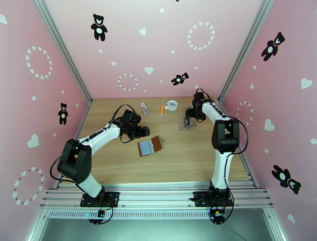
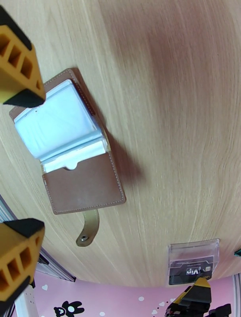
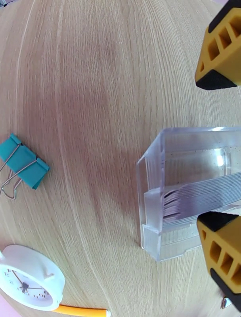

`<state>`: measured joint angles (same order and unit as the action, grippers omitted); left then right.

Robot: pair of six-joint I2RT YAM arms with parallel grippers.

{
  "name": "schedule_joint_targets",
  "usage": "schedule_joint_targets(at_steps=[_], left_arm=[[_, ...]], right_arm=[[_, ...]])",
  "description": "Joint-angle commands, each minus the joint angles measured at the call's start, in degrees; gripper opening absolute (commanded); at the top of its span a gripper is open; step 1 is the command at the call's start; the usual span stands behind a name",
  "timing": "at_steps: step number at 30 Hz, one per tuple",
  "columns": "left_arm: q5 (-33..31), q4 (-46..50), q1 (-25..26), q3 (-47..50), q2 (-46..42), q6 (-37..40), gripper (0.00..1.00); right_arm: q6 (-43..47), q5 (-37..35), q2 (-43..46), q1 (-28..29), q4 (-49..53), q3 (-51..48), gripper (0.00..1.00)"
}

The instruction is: Put the credit cards into the card holder

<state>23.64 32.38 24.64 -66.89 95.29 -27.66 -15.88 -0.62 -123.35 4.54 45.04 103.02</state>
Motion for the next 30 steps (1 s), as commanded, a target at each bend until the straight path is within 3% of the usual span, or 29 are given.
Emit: schedule_joint_targets(at_steps=[1,6,13,30], left_arm=[[0.75,-0.04,0.49,-0.26,0.36,-0.47,0.79],[0.84,-0.28,0.49,0.01,0.36,-0.64,0.79],[0.89,-0.21,0.49,-0.23,0.62,-0.47,0.79],[0.74,-0.04,0.49,0.01,0.34,-0.38,0.79]], right_arm=[[0.49,0.77,-1.97,-0.05,3.12,1.31,0.85],[1.04,1.01,-2.43,-0.13,4.13,1.35,0.85],[1.4,-1.21,-3.82,-0.04,7.06,1.83,0.77],[-1.03,-9.79,-1.57,-0.39,8.1,2.89,0.77]])
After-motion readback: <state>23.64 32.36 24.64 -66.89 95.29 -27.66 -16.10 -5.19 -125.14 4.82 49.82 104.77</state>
